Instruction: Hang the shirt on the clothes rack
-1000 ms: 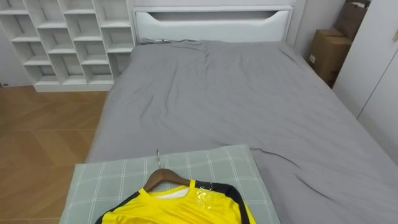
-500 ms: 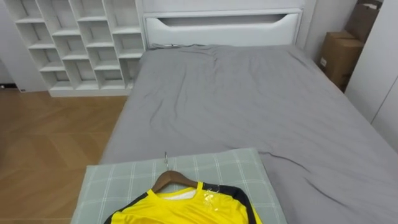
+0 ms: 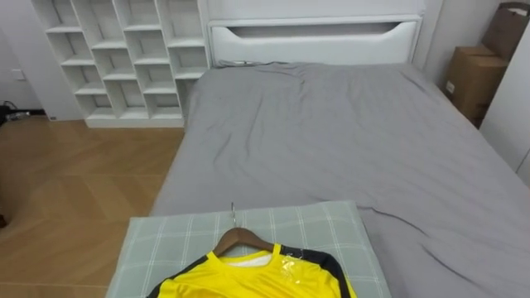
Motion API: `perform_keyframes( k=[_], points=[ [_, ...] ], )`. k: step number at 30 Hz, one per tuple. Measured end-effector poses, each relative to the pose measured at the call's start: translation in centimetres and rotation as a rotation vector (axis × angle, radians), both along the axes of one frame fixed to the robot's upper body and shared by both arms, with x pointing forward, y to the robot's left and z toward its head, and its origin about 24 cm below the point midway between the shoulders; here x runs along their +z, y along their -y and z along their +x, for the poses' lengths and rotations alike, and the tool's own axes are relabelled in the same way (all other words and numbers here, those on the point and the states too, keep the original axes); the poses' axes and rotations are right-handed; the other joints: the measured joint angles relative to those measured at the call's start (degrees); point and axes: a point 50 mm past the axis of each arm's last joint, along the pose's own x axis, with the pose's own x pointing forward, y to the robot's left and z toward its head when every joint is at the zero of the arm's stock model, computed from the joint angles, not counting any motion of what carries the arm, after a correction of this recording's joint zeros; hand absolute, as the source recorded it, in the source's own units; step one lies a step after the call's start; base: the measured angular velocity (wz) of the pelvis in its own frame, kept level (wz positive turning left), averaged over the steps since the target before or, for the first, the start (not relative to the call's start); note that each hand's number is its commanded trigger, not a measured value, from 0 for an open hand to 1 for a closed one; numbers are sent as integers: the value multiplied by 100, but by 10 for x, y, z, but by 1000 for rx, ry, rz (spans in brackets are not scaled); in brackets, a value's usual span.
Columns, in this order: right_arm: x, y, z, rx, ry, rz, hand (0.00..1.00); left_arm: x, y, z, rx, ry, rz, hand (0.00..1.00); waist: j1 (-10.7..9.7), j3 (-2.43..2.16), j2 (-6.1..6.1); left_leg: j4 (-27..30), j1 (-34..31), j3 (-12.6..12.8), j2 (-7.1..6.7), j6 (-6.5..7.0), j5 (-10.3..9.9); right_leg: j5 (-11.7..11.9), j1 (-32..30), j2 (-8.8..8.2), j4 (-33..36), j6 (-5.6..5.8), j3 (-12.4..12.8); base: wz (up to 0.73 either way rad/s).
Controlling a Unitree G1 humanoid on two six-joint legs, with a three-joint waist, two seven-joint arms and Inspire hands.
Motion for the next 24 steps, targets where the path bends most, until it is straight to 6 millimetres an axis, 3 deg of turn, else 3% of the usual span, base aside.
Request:
perform_keyframes(
  k=[6, 12, 15, 24],
  points=[
    [2, 6, 4, 104, -8, -46, 0, 25, -11, 26, -113, 60, 236, 0, 42, 1, -33, 4, -31, -69, -34, 2, 1, -15, -38, -40, -4, 25, -61, 4],
    [2, 8, -1, 126, -19, -64, 0, 52, -7, 59, -315, 131, 432, 0, 49, -37, -68, -1, -4, -85, -45, 3, 2, -10, 8, -48, -7, 32, -62, -1],
    [2, 9, -2, 138, -21, -68, 0, 64, -2, 75, -384, 187, 485, 0, -77, -25, -86, -2, -15, -87, -45, 3, 2, -9, -3, -50, -9, 33, -63, -2],
    [5, 19, -5, 144, -31, -95, 0, 98, 5, 121, -531, 315, 662, 0, -237, 1, 63, -12, -24, -42, -37, 3, 2, -10, -49, -36, 16, 34, 8, -2]
  ],
)
